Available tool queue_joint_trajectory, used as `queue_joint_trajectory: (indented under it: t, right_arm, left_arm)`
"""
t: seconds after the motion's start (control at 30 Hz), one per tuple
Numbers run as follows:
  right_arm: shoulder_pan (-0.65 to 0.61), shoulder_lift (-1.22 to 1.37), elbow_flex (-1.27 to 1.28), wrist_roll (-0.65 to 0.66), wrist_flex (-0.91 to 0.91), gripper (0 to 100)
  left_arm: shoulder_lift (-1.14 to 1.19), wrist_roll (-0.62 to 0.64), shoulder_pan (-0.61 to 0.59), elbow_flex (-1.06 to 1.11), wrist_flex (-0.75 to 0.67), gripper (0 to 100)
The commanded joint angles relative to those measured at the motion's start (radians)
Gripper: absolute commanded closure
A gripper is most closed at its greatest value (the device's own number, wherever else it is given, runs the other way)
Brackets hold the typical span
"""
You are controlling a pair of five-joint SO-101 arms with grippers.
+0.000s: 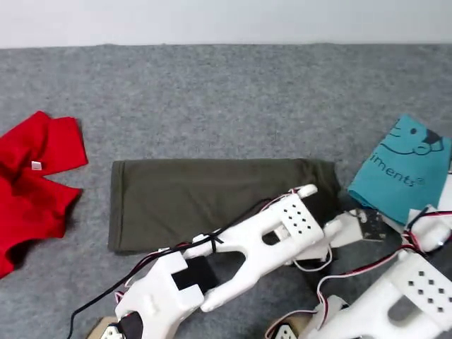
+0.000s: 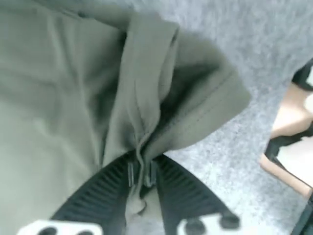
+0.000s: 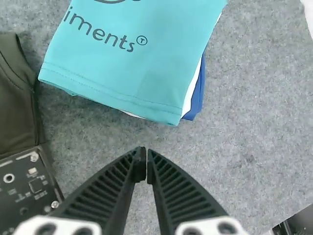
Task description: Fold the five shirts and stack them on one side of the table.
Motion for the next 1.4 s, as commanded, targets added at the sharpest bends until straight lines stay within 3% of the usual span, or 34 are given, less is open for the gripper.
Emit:
queue_joint_trajectory:
  t: [0.0, 0.27, 0.5, 0.93, 1.13, 1.37]
  right_arm:
    - [0.012, -0.012, -0.008, 0.0, -0.022, 98.7]
    - [0.008, -0.012, -0.008, 0.0, -0.024, 98.7]
    - [0.005, -0.012, -0.008, 0.0, -0.024, 98.7]
    - [0.005, -0.012, -0.008, 0.002, -0.018, 98.7]
    - [0.007, -0.012, -0.008, 0.002, -0.015, 98.7]
    - [0.007, -0.012, -0.008, 0.002, -0.015, 98.7]
  left_arm:
    - [-0.006, -0.015, -0.041, -0.099, 0.018, 98]
    - [0.003, -0.015, -0.138, -0.142, 0.017, 97]
    - [0.003, -0.009, -0.245, -0.136, -0.032, 85]
    - [0.005, -0.017, -0.411, -0.007, -0.172, 84]
    - [-0.043, -0.017, -0.373, -0.087, -0.055, 85]
    - [-0.124, -0.012, -0.219, -0.213, 0.086, 85]
